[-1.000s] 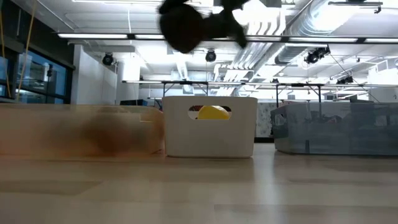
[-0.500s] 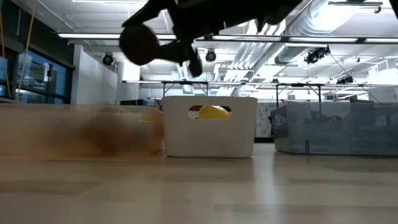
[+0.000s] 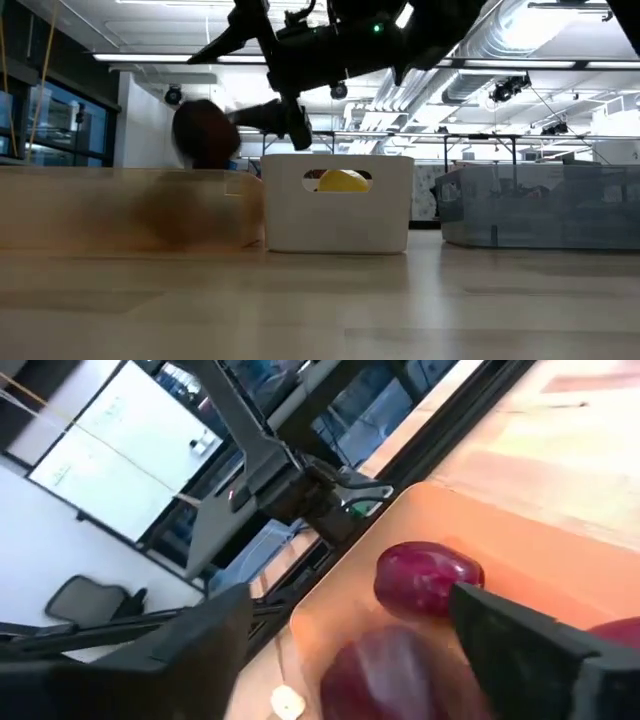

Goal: Sort produce into baskets
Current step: Put the red apple into the orange bin, then put the white garlic into the black bin

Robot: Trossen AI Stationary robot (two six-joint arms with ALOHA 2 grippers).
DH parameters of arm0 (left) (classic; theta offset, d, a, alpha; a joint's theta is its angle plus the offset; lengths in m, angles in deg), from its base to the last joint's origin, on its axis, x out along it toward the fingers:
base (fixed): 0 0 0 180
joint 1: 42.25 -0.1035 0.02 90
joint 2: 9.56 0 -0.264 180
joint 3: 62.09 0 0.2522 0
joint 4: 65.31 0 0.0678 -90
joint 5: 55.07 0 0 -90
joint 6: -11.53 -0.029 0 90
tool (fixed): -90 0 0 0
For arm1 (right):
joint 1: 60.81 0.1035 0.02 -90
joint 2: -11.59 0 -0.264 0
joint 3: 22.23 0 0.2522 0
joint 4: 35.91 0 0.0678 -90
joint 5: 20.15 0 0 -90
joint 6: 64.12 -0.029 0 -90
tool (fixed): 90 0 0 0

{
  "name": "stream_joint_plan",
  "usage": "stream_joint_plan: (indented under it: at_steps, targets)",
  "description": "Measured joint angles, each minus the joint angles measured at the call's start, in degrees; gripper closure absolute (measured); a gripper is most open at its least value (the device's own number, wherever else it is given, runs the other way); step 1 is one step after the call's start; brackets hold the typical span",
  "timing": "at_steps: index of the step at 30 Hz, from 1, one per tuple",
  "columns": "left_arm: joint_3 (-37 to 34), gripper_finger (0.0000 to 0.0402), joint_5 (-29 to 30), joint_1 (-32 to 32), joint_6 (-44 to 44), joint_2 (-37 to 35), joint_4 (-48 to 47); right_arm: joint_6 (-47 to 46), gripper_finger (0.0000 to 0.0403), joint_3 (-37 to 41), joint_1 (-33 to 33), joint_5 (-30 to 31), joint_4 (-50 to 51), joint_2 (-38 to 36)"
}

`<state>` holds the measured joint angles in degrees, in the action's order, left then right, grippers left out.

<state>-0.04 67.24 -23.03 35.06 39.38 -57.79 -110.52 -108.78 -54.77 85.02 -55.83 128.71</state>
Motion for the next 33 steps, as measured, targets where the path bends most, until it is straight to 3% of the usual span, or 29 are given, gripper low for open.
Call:
stream_joint_plan:
  at_steps: [5, 13, 19, 23, 27, 33]
  targets:
    - [0.0, 0.0005, 0.0, -0.01, -0.07, 0.0, 0.02, -0.91, 0.0011, 0.0, -1.38, -5.52, -0.55, 0.0]
    - [0.0, 0.0005, 0.02, -0.07, -0.7, 0.0, -0.02, -1.1, 0.0041, 0.0, -3.16, -16.62, -6.55, -1.16]
    - [0.0, 0.0005, 0.02, -0.07, -1.18, 0.02, -0.55, 6.16, 0.0041, 0.0, -2.5, -22.03, 2.56, -6.6]
    - [0.0, 0.0005, 0.0, -0.07, -2.29, 0.01, -0.53, 13.72, 0.004, 0.0, -0.81, -21.55, 15.44, -12.72]
    - [0.0, 0.0005, 0.02, -0.07, -2.75, 0.02, -1.04, 17.91, 0.0041, 0.18, 1.58, -15.49, 30.6, -18.76]
    - [0.0, 0.0005, 0.02, -0.07, -1.7, 0.02, -3.74, 16.12, 0.0041, 4.59, 6.95, -8.76, 42.87, -27.4]
